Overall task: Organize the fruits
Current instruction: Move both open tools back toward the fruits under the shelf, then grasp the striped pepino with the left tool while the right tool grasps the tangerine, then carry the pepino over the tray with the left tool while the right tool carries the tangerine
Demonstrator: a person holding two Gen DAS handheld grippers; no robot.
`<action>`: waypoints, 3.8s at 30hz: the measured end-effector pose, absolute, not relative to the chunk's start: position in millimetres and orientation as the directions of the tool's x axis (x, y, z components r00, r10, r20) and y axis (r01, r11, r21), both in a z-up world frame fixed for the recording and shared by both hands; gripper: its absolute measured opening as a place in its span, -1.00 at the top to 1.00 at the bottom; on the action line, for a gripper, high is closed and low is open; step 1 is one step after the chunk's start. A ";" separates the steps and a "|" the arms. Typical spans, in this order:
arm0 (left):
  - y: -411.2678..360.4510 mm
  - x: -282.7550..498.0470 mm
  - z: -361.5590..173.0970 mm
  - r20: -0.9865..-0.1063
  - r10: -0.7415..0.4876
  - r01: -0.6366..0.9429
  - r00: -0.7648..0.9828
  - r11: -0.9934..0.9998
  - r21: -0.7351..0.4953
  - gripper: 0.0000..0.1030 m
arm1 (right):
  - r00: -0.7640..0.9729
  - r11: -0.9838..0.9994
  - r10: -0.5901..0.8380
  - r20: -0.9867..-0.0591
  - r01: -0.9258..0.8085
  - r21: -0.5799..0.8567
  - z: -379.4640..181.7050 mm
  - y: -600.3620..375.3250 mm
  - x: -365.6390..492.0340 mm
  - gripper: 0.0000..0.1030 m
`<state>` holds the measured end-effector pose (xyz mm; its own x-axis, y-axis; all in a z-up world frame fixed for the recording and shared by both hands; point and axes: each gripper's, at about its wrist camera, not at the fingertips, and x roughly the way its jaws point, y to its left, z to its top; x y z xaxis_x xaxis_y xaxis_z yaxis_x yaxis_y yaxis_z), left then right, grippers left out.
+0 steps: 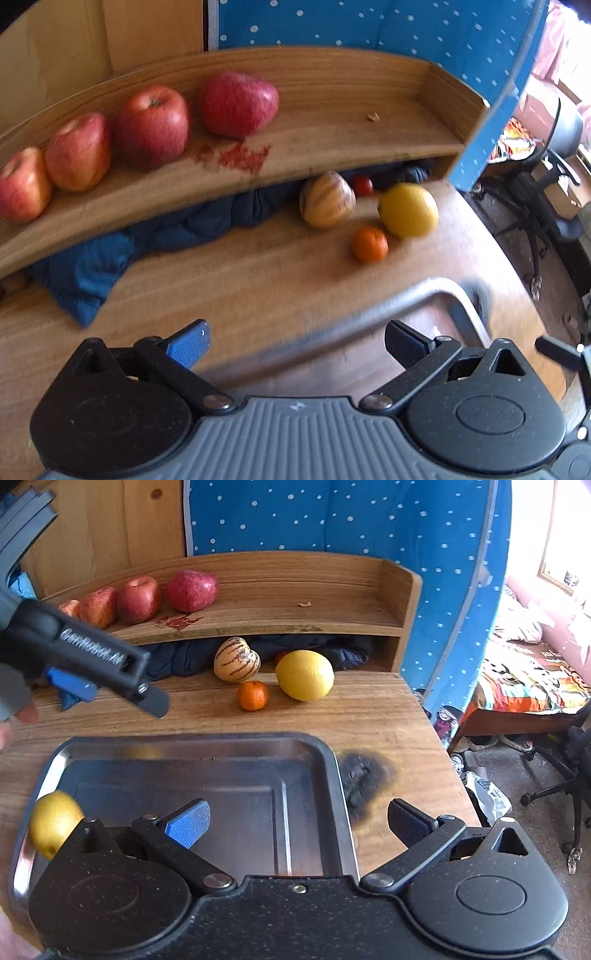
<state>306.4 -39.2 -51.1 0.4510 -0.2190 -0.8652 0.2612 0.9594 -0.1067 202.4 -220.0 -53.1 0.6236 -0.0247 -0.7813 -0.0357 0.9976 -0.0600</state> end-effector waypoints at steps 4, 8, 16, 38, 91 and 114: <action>-45.2 337.7 -56.6 -0.859 -0.226 0.261 0.459 0.959 -0.113 -0.99 | 0.606 0.998 0.007 -0.795 -0.060 -0.037 -55.3 -216.9 230.5 -0.98; -53.7 363.3 -61.9 -0.851 -0.245 0.282 0.464 0.952 -0.121 -0.99 | 0.577 0.996 0.047 -0.815 -0.085 -0.003 -59.4 -213.0 260.7 -0.98; -67.8 401.1 -79.4 -0.851 -0.312 0.319 0.422 0.930 -0.183 -0.99 | 0.531 0.991 0.074 -0.844 -0.133 0.004 -72.5 -200.1 309.7 -0.98; -87.2 405.4 -89.1 -0.801 -0.398 0.406 0.448 0.888 -0.214 -0.66 | 0.520 0.992 0.027 -0.853 -0.122 -0.044 -93.2 -178.3 342.2 -0.18; -91.8 344.9 -46.6 -0.785 -0.329 0.328 0.525 0.929 -0.170 -0.10 | 0.597 0.976 0.149 -0.788 -0.219 0.019 -65.6 -206.1 273.8 0.33; -86.4 278.1 -49.7 -0.816 -0.260 0.275 0.517 0.953 -0.129 -0.10 | 0.571 0.968 0.186 -0.800 -0.248 0.047 -63.7 -217.7 211.1 0.33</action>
